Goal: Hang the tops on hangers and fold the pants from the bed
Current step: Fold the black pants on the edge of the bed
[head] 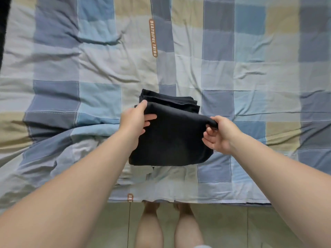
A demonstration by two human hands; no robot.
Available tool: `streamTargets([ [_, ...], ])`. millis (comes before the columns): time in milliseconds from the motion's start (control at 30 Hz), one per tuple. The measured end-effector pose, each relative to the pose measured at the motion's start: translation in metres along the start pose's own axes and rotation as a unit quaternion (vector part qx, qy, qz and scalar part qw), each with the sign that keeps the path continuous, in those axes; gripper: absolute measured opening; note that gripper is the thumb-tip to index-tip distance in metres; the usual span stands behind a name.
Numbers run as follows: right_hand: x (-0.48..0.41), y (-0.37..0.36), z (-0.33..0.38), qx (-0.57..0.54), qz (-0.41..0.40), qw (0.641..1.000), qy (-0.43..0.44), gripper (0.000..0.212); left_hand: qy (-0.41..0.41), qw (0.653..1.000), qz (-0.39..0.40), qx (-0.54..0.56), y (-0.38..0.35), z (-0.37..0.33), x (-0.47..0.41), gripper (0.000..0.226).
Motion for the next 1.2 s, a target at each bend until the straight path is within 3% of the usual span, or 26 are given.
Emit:
streamTargets([
  [100, -0.03, -0.015, 0.026, -0.022, 0.002, 0.999, 0.026, 0.03, -0.055, 0.998, 0.008, -0.035, -0.024, -0.026, -0.035, 0.038],
  [200, -0.063, -0.038, 0.041, 0.02, 0.018, 0.996, 0.087, 0.028, -0.133, 0.982, 0.003, -0.13, -0.043, -0.023, -0.068, 0.079],
  [233, -0.074, -0.045, 0.043, 0.056, 0.013, 0.99, 0.127, 0.026, -0.171, 0.96, 0.006, -0.222, -0.049, -0.018, -0.076, 0.093],
  [267, -0.086, -0.049, 0.043, 0.119, 0.0, 0.976, 0.18, 0.028, -0.218, 0.914, 0.001, -0.341, -0.056, -0.01, -0.084, 0.1],
  [300, -0.099, -0.055, 0.041, 0.214, -0.009, 0.946, 0.242, 0.034, -0.266, 0.848, -0.012, -0.458, -0.062, 0.001, -0.093, 0.1],
  [333, -0.111, -0.063, 0.033, 0.342, -0.015, 0.894, 0.29, 0.043, -0.3, 0.777, -0.024, -0.553, -0.066, 0.014, -0.102, 0.095],
  [367, -0.121, -0.072, 0.022, 0.457, -0.03, 0.826, 0.329, 0.051, -0.323, 0.725, -0.031, -0.608, -0.069, 0.026, -0.113, 0.086],
  [400, -0.13, -0.078, 0.01, 0.528, -0.048, 0.767, 0.361, 0.057, -0.341, 0.695, -0.035, -0.632, -0.07, 0.036, -0.123, 0.079],
  [467, -0.144, -0.083, -0.008, 0.569, -0.09, 0.708, 0.407, 0.062, -0.386, 0.657, -0.056, -0.645, -0.072, 0.048, -0.14, 0.072],
  [633, -0.17, -0.089, -0.018, 0.532, -0.189, 0.661, 0.494, 0.067, -0.465, 0.608, -0.123, -0.632, -0.077, 0.063, -0.164, 0.073],
  [733, -0.165, -0.09, -0.019, 0.531, -0.176, 0.67, 0.489, 0.068, -0.445, 0.615, -0.107, -0.642, -0.076, 0.062, -0.161, 0.074],
  [833, -0.151, -0.088, -0.007, 0.505, -0.125, 0.704, 0.483, 0.069, -0.411, 0.633, -0.092, -0.65, -0.073, 0.054, -0.154, 0.074],
  [933, -0.132, -0.073, 0.014, 0.418, -0.07, 0.747, 0.512, 0.079, -0.418, 0.676, -0.093, -0.599, -0.066, 0.04, -0.137, 0.084],
  [1000, -0.128, -0.05, 0.025, 0.373, -0.083, 0.781, 0.495, 0.079, -0.407, 0.723, -0.127, -0.544, -0.055, 0.036, -0.121, 0.098],
  [1100, -0.146, -0.021, 0.016, 0.288, -0.06, 0.888, 0.354, 0.077, -0.27, 0.841, -0.21, -0.42, -0.014, 0.055, -0.113, 0.113],
  [1133, -0.154, -0.02, 0.007, 0.252, -0.022, 0.921, 0.296, 0.073, -0.228, 0.864, -0.223, -0.389, -0.004, 0.063, -0.113, 0.114],
  [1200, -0.167, -0.025, -0.008, 0.187, 0.045, 0.961, 0.201, 0.063, -0.201, 0.877, -0.225, -0.375, 0.002, 0.068, -0.114, 0.109],
])
Point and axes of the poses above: each hand's wrist, its own x-axis away from the middle knuckle, its own y-axis out of the back of the hand, z = x × y, the point moved 10 cm from there along -x, towards the middle knuckle, and after that the axes turned 1 degree about -z, right-handed, at the moved point
